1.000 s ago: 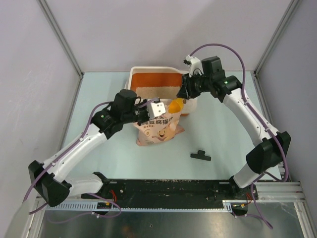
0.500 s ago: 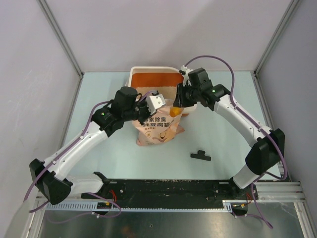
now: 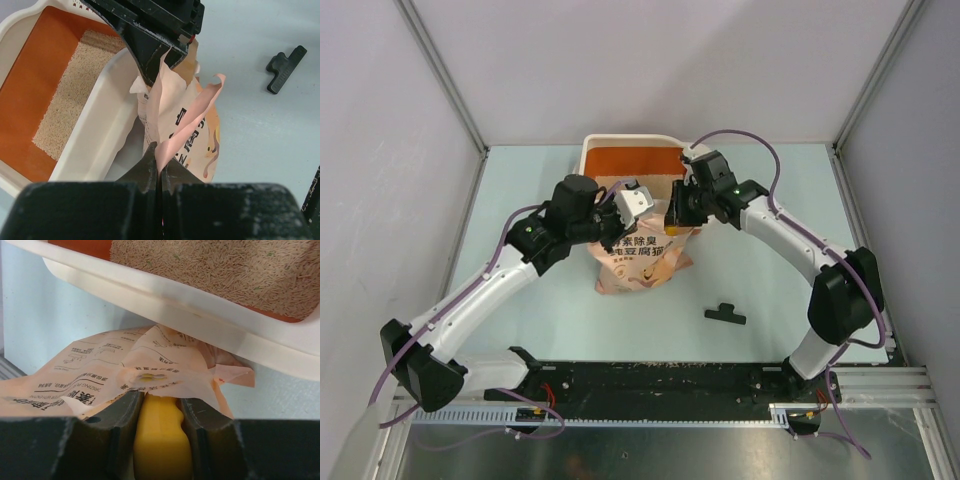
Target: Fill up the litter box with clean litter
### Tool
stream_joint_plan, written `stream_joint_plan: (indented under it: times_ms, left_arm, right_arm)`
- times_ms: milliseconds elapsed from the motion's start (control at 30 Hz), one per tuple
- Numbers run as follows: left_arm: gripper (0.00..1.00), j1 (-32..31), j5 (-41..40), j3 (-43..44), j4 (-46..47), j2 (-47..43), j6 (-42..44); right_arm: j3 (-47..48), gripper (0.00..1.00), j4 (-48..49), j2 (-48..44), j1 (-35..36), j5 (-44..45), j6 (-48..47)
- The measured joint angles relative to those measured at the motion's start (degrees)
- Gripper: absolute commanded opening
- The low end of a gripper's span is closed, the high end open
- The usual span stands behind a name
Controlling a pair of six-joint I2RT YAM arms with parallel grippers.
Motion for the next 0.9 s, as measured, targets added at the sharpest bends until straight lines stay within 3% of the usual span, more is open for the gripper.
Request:
stream_joint_plan:
  times_ms: [200, 533, 900]
  left_arm:
    - [0.0, 0.0, 0.1, -0.3, 0.6, 0.1, -0.4]
    - [0.0, 0.0, 0.5, -0.3, 2.4, 2.2, -0.3]
    - [0.0, 0.0, -3.3, -1.2, 3.5, 2.3, 9.6]
  right_arm:
    - [-2.6, 0.0, 3.8, 0.1, -0.8, -4.7, 0.7]
    - [-16.7, 0.0, 24.4, -3.0, -6.0, -17.6, 8.7]
    - [-19.8, 0.0, 48.4, 2.8, -18.0, -42.0, 34.4]
